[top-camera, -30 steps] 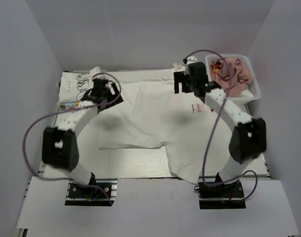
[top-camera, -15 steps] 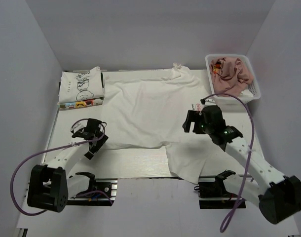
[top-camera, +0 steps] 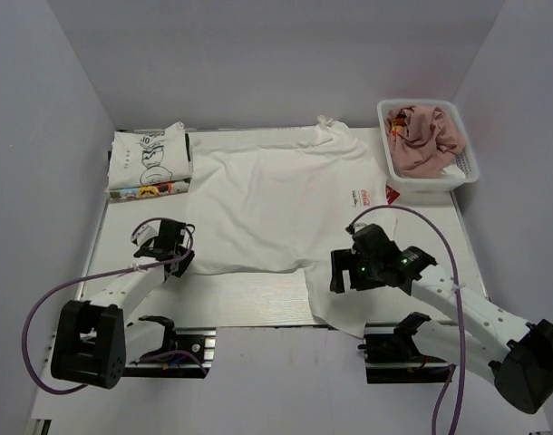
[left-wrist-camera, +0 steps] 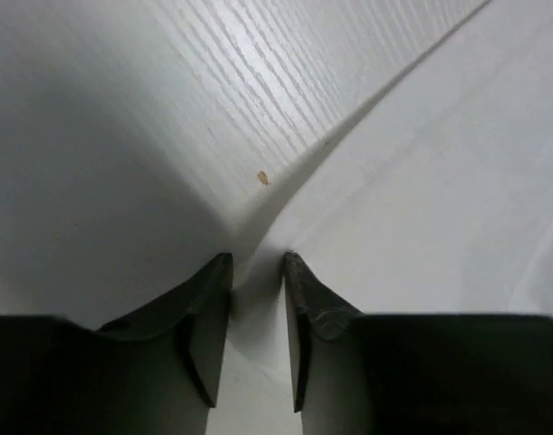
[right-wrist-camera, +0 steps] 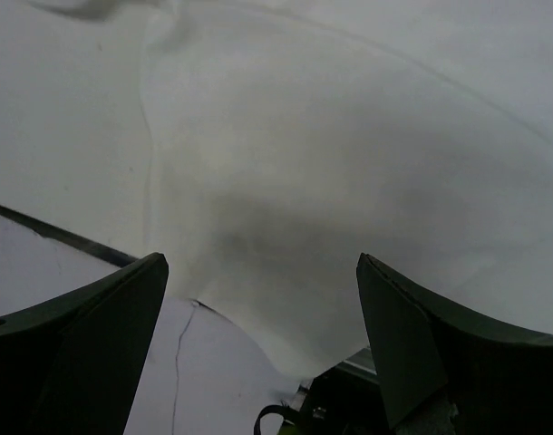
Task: Fold and stack the t-shirts
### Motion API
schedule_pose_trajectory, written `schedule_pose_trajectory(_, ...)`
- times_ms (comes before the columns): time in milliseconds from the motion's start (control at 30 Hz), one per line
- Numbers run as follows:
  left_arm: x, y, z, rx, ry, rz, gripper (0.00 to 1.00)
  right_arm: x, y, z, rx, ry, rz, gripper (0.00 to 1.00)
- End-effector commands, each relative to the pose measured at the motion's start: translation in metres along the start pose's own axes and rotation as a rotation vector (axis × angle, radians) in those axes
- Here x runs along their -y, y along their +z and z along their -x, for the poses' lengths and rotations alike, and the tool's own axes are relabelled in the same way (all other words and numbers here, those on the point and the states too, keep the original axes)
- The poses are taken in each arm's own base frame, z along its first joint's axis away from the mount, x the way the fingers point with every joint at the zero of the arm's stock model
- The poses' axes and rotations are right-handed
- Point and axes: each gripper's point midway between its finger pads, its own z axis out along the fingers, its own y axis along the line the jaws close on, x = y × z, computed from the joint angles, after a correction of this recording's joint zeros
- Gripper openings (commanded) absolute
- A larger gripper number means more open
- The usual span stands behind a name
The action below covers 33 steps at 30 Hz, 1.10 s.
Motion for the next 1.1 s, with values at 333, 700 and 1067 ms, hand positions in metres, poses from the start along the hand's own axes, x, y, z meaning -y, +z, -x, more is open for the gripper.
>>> schedule_pose_trajectory(333,-0.010,-0.021,0.030,0.106,-0.003,0.075,0.00,-0.016,-0.003,-0.113,-0.448,-0.166,-0.088,0.89)
schedule_pose_trajectory(700,-0.007,-0.025,0.033,0.118,-0.002,0.054,0.00,0.001,0.035,-0.101,-0.324,-0.221,-0.209,0.19)
schedule_pose_trajectory(1067,0.013,-0.030,0.047,0.149,-0.001,0.009,0.00,-0.018,-0.013,-0.017,-0.045,-0.108,-0.259,0.00)
